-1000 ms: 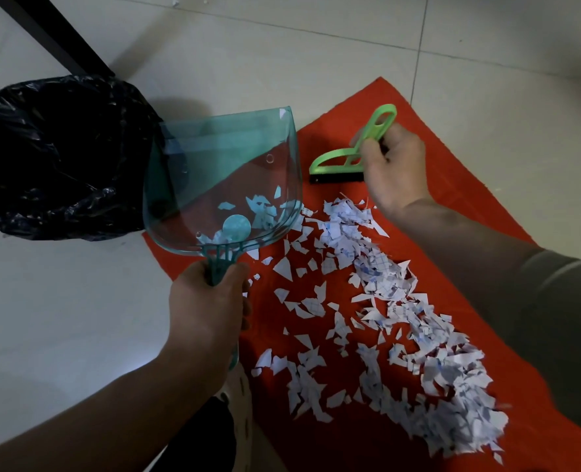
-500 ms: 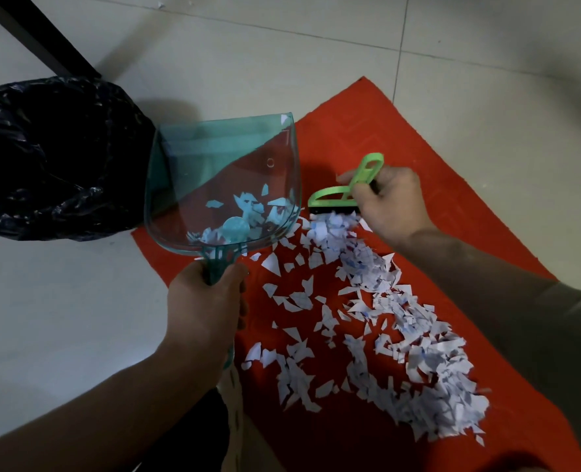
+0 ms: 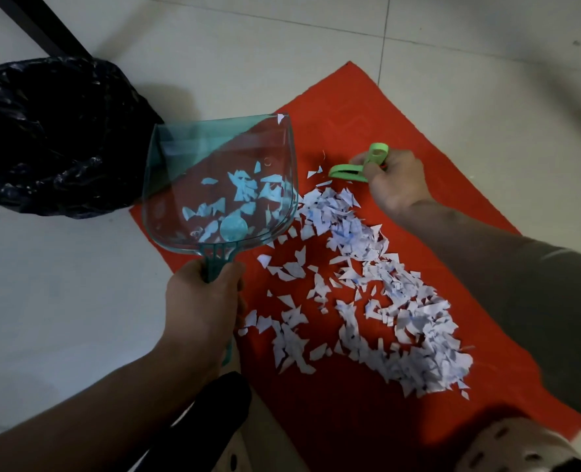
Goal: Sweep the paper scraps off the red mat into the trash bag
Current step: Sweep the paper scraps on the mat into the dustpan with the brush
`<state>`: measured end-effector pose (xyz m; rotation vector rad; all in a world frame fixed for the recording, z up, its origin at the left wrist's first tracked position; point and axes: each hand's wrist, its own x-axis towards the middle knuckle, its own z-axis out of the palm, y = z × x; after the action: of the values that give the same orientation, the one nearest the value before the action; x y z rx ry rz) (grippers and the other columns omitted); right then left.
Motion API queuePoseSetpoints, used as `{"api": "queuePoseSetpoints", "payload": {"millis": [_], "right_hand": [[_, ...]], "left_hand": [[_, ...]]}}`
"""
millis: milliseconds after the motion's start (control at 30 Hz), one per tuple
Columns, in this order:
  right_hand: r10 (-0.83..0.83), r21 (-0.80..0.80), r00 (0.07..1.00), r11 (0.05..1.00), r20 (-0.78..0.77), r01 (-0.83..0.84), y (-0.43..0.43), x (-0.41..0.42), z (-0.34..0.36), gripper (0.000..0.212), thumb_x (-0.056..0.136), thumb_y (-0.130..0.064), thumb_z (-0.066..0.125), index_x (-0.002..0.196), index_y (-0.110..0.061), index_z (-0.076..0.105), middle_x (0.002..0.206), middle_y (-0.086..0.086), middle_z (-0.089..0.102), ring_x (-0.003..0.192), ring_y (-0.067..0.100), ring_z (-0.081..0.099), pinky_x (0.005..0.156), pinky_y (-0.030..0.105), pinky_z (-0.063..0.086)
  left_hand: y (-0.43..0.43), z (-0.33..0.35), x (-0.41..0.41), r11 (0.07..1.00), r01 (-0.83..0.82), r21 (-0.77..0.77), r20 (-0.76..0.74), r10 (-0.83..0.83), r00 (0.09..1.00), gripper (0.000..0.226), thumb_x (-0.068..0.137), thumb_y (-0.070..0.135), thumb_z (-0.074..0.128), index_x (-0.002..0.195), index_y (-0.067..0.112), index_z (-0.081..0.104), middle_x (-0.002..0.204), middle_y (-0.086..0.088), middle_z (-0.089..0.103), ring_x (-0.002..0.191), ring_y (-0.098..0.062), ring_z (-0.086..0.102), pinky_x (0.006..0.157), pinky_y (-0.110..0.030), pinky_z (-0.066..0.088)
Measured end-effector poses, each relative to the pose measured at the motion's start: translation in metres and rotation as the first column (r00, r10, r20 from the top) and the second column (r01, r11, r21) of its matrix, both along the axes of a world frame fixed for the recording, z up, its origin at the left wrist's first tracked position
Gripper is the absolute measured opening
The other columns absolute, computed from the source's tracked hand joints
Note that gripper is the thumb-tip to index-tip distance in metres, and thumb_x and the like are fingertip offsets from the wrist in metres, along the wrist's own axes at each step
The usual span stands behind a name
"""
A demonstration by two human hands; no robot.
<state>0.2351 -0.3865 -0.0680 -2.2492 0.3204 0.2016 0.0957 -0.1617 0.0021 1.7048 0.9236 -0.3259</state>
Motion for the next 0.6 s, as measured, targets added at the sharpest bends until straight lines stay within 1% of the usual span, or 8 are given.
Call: {"api": "queuePoseSetpoints", "payload": {"millis": [67,133,267,300,367,467,533,600], "right_hand": [[-0.014,0.027,1.000,1.000,0.011,0.014,-0.002,-0.011,0.004,0.028,0.099,-0.020,0.046,0.097,-0.023,0.074,0.078,-0.003,0.065,0.052,0.008,0.048,0.044,0.014,0.035],[-0.066,0.056,0.997,0.996,0.035,0.064,-0.006,-0.021,0.010,0.029,0.099,-0.023,0.045,0.096,-0.023,0.074,0.088,-0.001,0.068,0.057,0.006,0.050,0.049,0.018,0.038],[-0.104,0.069,0.992,0.993,0.066,0.100,-0.016,-0.043,0.029,0.029,0.093,-0.017,0.047,0.094,-0.029,0.074,0.091,0.003,0.069,0.061,0.008,0.055,0.056,0.025,0.043],[-0.098,0.067,0.994,0.993,0.056,0.094,-0.018,-0.049,0.035,0.029,0.091,-0.014,0.049,0.096,-0.027,0.074,0.094,0.003,0.070,0.063,0.008,0.057,0.056,0.025,0.047],[-0.068,0.078,0.997,0.995,0.025,0.065,-0.020,-0.060,0.049,0.028,0.091,-0.011,0.051,0.103,-0.022,0.073,0.103,0.002,0.070,0.069,0.006,0.063,0.057,0.019,0.054],[0.003,0.059,1.000,0.998,0.008,-0.004,-0.020,-0.077,0.067,0.025,0.094,-0.014,0.052,0.109,-0.023,0.071,0.102,0.004,0.069,0.073,0.008,0.067,0.060,0.018,0.057],[0.040,0.036,0.999,0.999,0.016,-0.041,-0.021,-0.086,0.073,0.025,0.095,-0.017,0.052,0.110,-0.024,0.070,0.100,0.004,0.070,0.077,0.012,0.069,0.064,0.024,0.059],[0.060,-0.005,0.996,0.998,0.062,-0.060,-0.020,-0.092,0.075,0.026,0.095,-0.020,0.050,0.110,-0.024,0.071,0.097,0.003,0.071,0.077,0.019,0.069,0.066,0.035,0.060]], "left_hand": [[0.000,0.000,-0.009,1.000,-0.007,-0.005,0.008,0.007,1.000,0.017,0.094,0.020,0.057,0.083,0.008,0.061,0.045,0.008,0.057,0.035,-0.003,0.053,0.037,-0.017,0.043],[-0.001,0.002,-0.018,1.000,-0.013,-0.008,0.004,0.013,1.000,0.018,0.094,0.022,0.057,0.083,0.009,0.061,0.044,0.008,0.057,0.035,-0.003,0.052,0.038,-0.018,0.042],[-0.004,0.006,-0.032,1.000,-0.018,-0.010,0.018,0.018,1.000,0.021,0.094,0.021,0.057,0.088,0.002,0.062,0.051,0.003,0.057,0.035,-0.004,0.050,0.039,-0.021,0.042],[-0.003,0.007,-0.035,1.000,-0.014,-0.009,0.023,0.014,1.000,0.021,0.094,0.021,0.056,0.089,0.001,0.061,0.053,0.001,0.057,0.035,-0.003,0.050,0.039,-0.020,0.042],[-0.001,0.009,-0.040,1.000,-0.006,-0.014,0.039,0.006,0.999,0.017,0.095,0.020,0.055,0.093,0.004,0.060,0.051,0.003,0.057,0.034,-0.002,0.052,0.036,-0.017,0.042],[0.005,0.009,-0.046,1.000,0.016,0.001,0.062,-0.016,0.998,0.015,0.094,0.019,0.056,0.095,0.005,0.061,0.042,0.007,0.058,0.034,-0.001,0.051,0.035,-0.015,0.041],[0.008,0.009,-0.047,1.000,0.024,0.007,0.061,-0.025,0.998,0.015,0.094,0.018,0.057,0.089,0.004,0.060,0.041,0.006,0.056,0.033,-0.002,0.050,0.034,-0.015,0.040],[0.009,0.008,-0.047,1.000,0.023,-0.005,0.063,-0.022,0.998,0.015,0.093,0.018,0.057,0.086,0.006,0.060,0.042,0.004,0.055,0.033,-0.002,0.048,0.034,-0.016,0.041]]}}
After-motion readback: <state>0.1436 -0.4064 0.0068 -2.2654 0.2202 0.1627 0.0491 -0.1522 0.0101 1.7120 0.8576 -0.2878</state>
